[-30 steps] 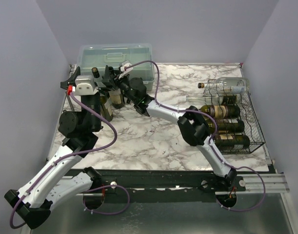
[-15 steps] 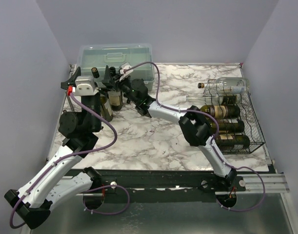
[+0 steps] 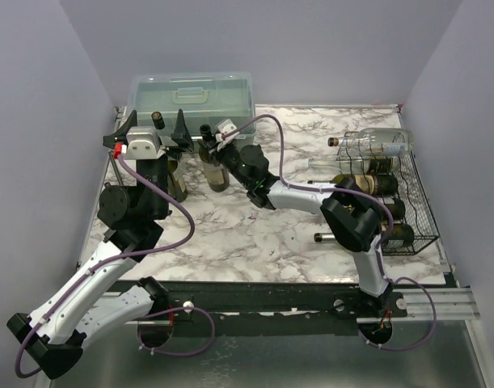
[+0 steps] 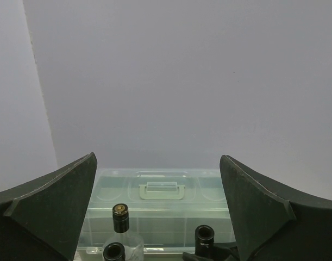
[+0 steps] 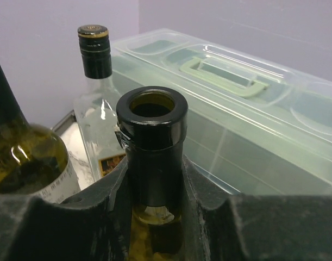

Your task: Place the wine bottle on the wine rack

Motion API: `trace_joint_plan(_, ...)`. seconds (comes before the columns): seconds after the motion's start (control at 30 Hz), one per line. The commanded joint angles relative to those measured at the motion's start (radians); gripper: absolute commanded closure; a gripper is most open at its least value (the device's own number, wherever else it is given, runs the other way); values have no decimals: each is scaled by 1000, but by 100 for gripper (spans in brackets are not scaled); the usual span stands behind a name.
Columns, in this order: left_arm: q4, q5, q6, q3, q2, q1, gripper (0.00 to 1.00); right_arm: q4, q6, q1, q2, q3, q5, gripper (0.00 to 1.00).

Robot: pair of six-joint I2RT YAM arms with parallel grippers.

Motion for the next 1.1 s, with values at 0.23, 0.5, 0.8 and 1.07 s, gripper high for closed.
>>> trace_joint_plan(0.23, 6, 16, -5, -8, -5, -22, 4, 98, -108, 5, -276, -234, -67, 99)
trace_joint_plan(0.5, 10, 14, 3, -9, -12, -34, 4, 71, -91, 5, -460, -352, -66, 99)
trace_joint_plan(0.8, 12, 14, 6, -11, -13, -46, 4, -83, -228, 5, -625, -350, 10, 99)
trace_joint_plan(1.07, 17, 9, 16, -12, -19, -64, 4, -320, -396, 5, -788, -307, 112, 100)
